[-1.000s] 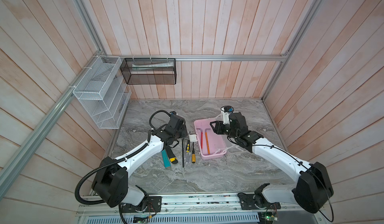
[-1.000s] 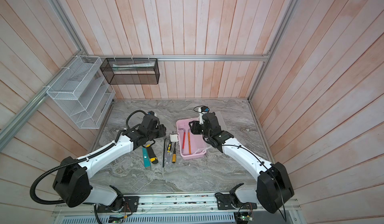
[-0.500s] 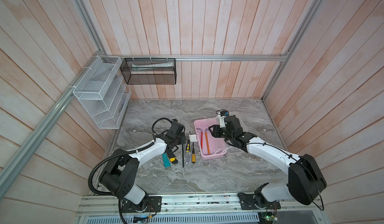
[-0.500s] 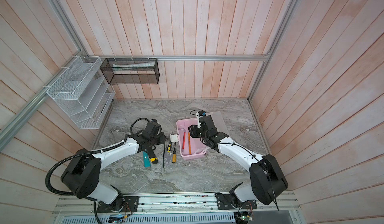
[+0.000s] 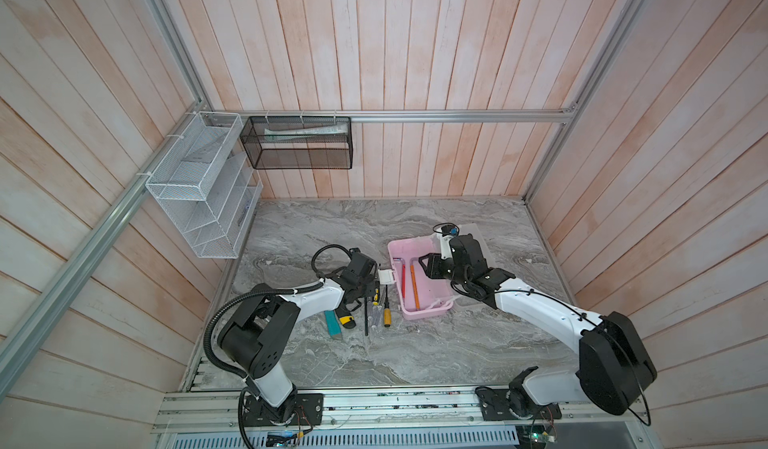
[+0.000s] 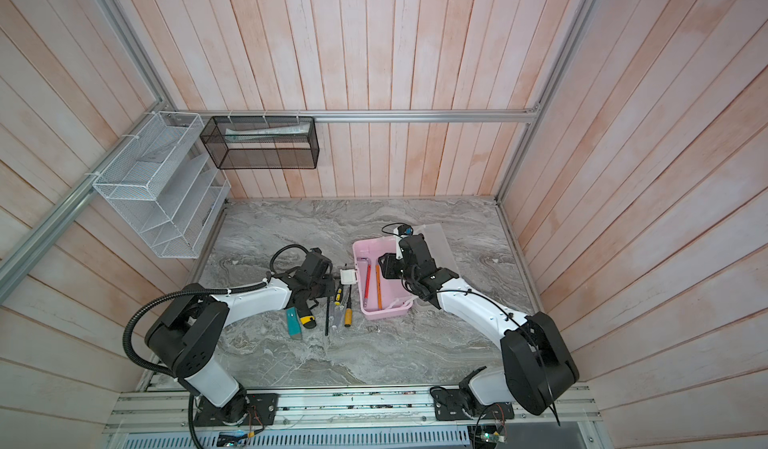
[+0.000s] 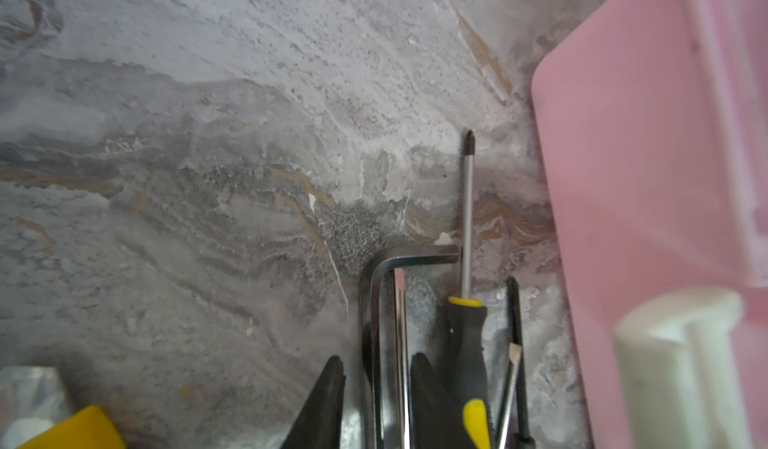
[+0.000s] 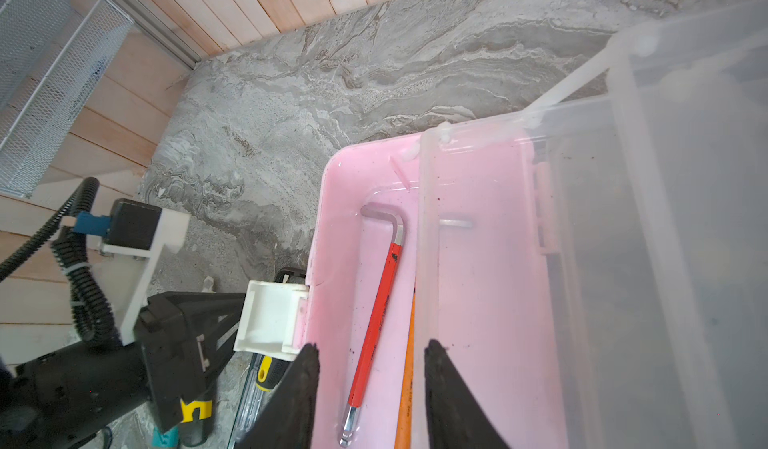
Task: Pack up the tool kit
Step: 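Lower the left gripper and close it on the black hex key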
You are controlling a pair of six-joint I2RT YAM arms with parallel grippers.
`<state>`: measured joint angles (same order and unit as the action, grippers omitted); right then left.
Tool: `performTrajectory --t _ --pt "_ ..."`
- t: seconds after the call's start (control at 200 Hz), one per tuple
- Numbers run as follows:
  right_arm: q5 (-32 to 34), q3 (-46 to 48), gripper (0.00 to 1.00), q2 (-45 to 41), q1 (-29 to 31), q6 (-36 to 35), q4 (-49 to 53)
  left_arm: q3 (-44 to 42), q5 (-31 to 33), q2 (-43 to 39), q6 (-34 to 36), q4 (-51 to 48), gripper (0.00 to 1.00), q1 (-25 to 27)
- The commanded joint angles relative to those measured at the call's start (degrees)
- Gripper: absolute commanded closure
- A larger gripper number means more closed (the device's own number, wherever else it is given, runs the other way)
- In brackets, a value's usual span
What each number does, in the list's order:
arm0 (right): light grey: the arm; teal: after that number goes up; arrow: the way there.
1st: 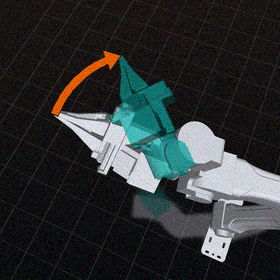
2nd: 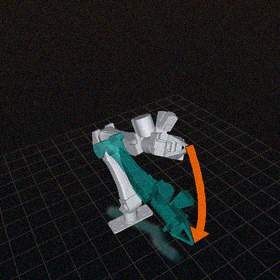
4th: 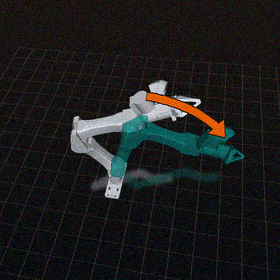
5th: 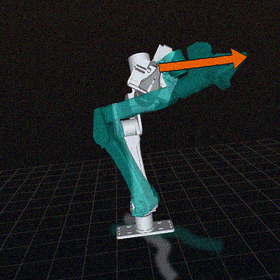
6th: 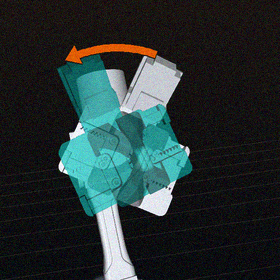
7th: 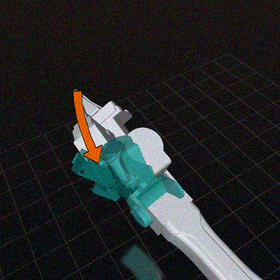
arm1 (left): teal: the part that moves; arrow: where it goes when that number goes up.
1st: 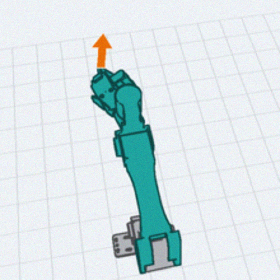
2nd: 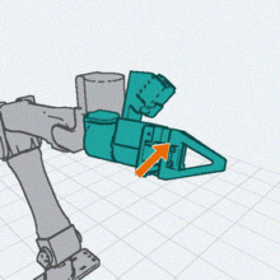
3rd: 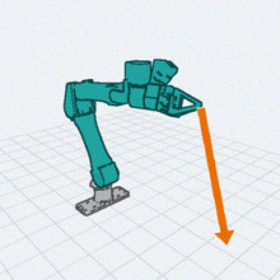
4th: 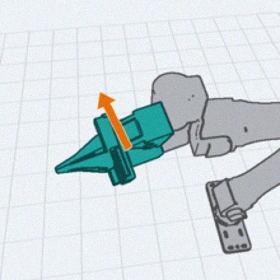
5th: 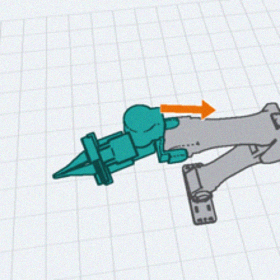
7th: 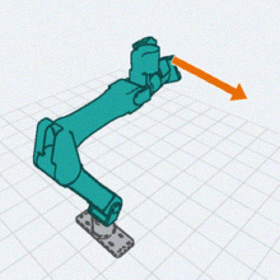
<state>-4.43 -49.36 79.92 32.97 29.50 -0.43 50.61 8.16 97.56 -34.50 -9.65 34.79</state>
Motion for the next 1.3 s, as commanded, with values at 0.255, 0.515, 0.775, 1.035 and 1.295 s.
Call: performTrajectory --t 0.255,0.515,0.775,1.035,1.295 --pt "-1.6 1.0 0.59 1.4 0.3 -0.3 -1.6 0.8 4.2 1.7 -2.5 -2.0 0.75 1.4" --pt "-2.2 1.7 0.59 0.6 0.3 0.1 -1.8 0.7 5.8 1.0 -2.6 -3.4 0.74 2.5" --pt "-3.3 3.4 0.60 0.0 0.3 1.1 -3.2 1.3 8.6 1.7 -3.5 -5.7 0.76 3.6" --pt "-4.3 5.1 0.60 -1.3 0.3 1.6 -3.9 2.7 9.9 3.7 -3.7 -7.5 0.79 4.5" --pt "-4.9 7.0 0.60 -2.0 0.2 2.3 -4.5 1.4 9.9 4.4 -3.9 -6.7 0.86 4.4"
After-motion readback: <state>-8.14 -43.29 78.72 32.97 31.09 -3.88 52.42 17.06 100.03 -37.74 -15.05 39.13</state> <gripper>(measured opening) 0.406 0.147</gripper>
